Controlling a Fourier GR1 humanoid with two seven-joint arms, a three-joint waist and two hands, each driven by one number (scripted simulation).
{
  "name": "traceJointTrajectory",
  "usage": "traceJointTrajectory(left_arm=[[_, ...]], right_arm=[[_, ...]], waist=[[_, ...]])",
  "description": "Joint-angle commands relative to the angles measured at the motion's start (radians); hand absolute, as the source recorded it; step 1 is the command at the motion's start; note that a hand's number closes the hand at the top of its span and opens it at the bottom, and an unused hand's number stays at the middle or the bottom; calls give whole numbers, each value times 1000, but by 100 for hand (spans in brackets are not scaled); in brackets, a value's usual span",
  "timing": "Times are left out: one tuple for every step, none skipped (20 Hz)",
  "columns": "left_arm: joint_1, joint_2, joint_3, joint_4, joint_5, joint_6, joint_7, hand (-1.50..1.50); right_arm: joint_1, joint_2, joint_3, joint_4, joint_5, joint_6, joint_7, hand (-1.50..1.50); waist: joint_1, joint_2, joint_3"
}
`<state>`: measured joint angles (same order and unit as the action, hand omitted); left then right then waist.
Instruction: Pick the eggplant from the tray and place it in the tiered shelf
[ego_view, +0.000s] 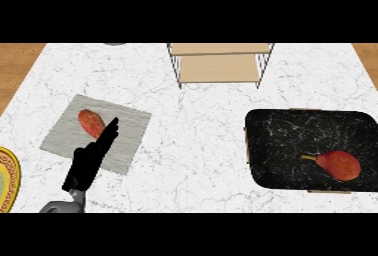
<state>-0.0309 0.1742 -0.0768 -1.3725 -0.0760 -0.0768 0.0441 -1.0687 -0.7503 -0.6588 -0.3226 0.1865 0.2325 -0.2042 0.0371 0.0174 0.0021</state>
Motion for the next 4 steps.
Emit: traceJointTrajectory(left_arm=[[9, 3, -2, -29, 1, -8, 25, 0], [-43, 9, 36, 39, 1, 6, 8, 0], [-42, -25, -3, 31, -16, 16, 16, 0], [-24, -20, -15, -22, -13, 8, 38, 0]], right_arm=[[14, -31, 24, 49, 22, 38, -57, -150], [9, -61, 33, 32, 23, 64, -29, -150], [11, -79, 31, 52, 25, 77, -45, -150], [17, -81, 39, 66, 40, 66, -55, -150]], waist=[[14, 2, 1], [-6, -3, -1], [2, 1, 0], [15, 4, 1]])
